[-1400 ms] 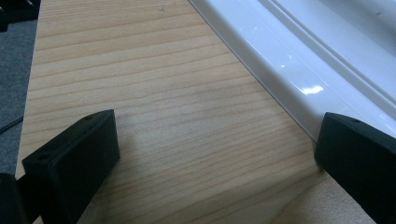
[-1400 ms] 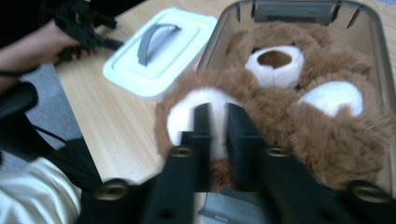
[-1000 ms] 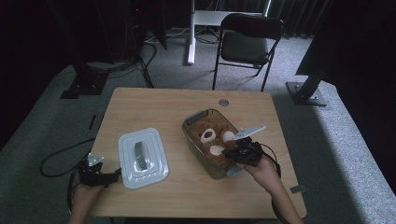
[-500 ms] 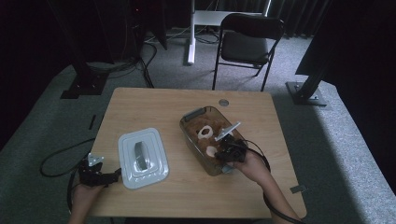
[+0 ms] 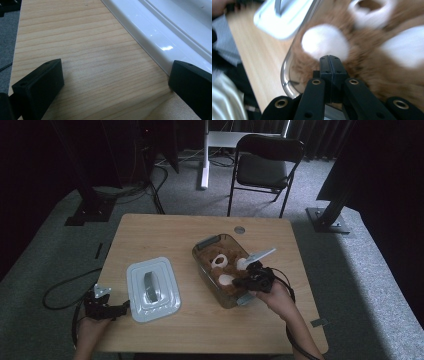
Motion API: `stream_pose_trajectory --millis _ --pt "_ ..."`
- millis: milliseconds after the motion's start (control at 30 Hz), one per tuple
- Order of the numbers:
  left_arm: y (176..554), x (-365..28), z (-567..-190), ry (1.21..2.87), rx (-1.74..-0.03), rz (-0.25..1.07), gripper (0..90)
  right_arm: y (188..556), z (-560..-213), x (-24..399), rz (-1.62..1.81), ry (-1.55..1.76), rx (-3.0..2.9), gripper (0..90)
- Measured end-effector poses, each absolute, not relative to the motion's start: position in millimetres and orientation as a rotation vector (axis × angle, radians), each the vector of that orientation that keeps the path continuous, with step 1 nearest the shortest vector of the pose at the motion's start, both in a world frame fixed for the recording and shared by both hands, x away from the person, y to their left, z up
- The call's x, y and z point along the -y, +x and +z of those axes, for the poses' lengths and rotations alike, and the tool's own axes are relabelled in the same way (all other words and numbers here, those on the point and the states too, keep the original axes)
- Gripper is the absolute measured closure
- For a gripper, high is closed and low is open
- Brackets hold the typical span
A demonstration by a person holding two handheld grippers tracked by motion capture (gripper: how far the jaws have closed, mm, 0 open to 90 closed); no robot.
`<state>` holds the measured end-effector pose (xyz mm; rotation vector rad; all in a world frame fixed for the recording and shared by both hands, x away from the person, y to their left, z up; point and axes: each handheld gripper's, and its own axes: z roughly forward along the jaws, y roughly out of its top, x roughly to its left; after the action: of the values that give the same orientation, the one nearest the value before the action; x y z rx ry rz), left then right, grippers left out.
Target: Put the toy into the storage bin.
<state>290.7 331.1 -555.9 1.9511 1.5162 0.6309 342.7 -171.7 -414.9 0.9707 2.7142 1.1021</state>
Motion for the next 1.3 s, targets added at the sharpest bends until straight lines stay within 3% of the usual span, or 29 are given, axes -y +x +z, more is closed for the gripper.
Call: stream_pose_trajectory --millis 33,133,200,233,300,400,567,633,933,1300 --pt "290.7 -331.1 -555.9 1.951 -1.516 0.631 0.6 341.8 -409.9 176.0 1.125 0.984 -2.673 89.8" --pt "290.6 -331.1 -555.9 1.951 -1.516 0.631 0.6 342.3 -399.1 188.8 1.160 1.029 -2.554 78.6" --pt "290.6 -331.1 -555.9 1.951 -1.516 0.631 0.6 346.2 -395.7 198.4 1.193 1.093 -2.486 66.6" --pt "290.7 -331.1 -555.9 1.951 -1.516 0.631 0.6 348.5 -394.8 203.0 1.190 1.128 -2.449 65.5" --pt "290.7 -331.1 -555.9 1.951 -1.516 0.631 0.6 352.3 -394.7 209.5 1.191 1.162 -2.411 50.0" --pt "290.6 -331.0 -555.9 1.950 -1.517 0.630 0.6 358.6 -396.9 217.8 1.175 1.229 -2.337 34.3" --pt "290.6 -331.2 -555.8 1.953 -1.516 0.631 0.6 364.1 -402.9 229.0 1.163 1.289 -2.225 21.6" --pt "290.6 -331.2 -555.8 1.953 -1.516 0.630 0.6 365.7 -406.9 233.8 1.170 1.299 -2.217 11.3" --pt "290.6 -331.1 -555.8 1.951 -1.517 0.630 0.6 373.9 -422.9 265.9 1.180 1.390 -1.978 11.4" --pt "290.6 -331.1 -555.8 1.951 -1.517 0.630 0.6 398.7 -491.4 285.1 1.045 1.581 -2.051 13.0"
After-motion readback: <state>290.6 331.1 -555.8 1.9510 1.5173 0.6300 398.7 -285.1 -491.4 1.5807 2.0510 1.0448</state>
